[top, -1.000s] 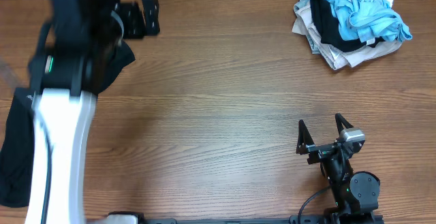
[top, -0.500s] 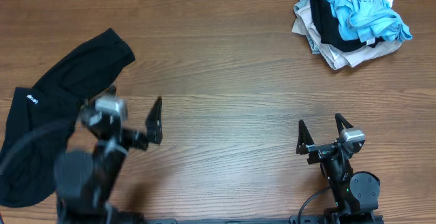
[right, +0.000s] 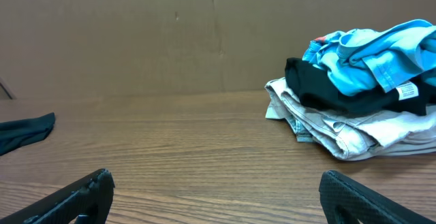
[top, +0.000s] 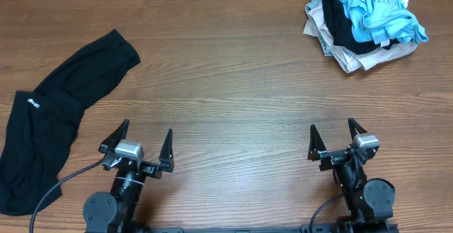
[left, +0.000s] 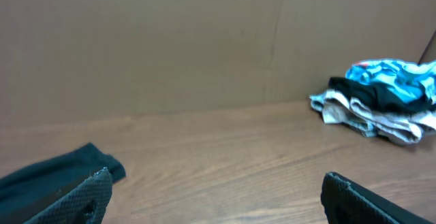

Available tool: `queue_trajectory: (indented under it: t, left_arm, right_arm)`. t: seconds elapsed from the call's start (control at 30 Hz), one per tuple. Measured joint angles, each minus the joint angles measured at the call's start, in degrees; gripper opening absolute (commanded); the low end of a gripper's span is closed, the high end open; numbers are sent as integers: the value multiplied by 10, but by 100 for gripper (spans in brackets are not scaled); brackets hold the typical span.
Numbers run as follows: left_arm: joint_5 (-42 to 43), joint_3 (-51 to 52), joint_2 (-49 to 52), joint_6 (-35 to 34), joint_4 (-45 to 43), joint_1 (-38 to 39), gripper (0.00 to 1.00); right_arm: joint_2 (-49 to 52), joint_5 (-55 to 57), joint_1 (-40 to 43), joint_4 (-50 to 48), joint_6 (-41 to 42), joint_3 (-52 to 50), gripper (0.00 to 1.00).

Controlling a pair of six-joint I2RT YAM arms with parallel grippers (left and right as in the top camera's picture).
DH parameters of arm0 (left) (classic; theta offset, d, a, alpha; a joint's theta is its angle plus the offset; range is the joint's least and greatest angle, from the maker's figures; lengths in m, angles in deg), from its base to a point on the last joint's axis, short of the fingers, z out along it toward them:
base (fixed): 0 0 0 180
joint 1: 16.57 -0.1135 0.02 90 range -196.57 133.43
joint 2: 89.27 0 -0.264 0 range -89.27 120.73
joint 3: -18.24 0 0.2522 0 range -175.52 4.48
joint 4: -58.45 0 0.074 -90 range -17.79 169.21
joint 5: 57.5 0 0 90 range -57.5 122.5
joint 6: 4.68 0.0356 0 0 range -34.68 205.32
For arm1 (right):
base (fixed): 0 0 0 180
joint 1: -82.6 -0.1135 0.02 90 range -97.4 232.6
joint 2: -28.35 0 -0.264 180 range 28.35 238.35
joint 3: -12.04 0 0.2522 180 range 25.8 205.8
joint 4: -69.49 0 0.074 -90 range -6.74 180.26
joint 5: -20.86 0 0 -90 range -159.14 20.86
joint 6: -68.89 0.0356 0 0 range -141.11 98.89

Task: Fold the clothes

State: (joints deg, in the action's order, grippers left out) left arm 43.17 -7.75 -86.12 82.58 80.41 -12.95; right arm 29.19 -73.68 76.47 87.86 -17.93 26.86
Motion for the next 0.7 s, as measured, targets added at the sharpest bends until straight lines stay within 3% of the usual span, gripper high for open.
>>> queue_trajectory:
  t: [0.33, 0.7]
  left_arm:
    - [-2, 88, -21, 0, -92, 0, 100]
    - [-11, 116, -22, 0, -47, 0, 100]
  right_arm:
    - [0, 0, 0, 0, 0, 0, 100]
    - [0, 0, 0, 0, 0, 0, 100]
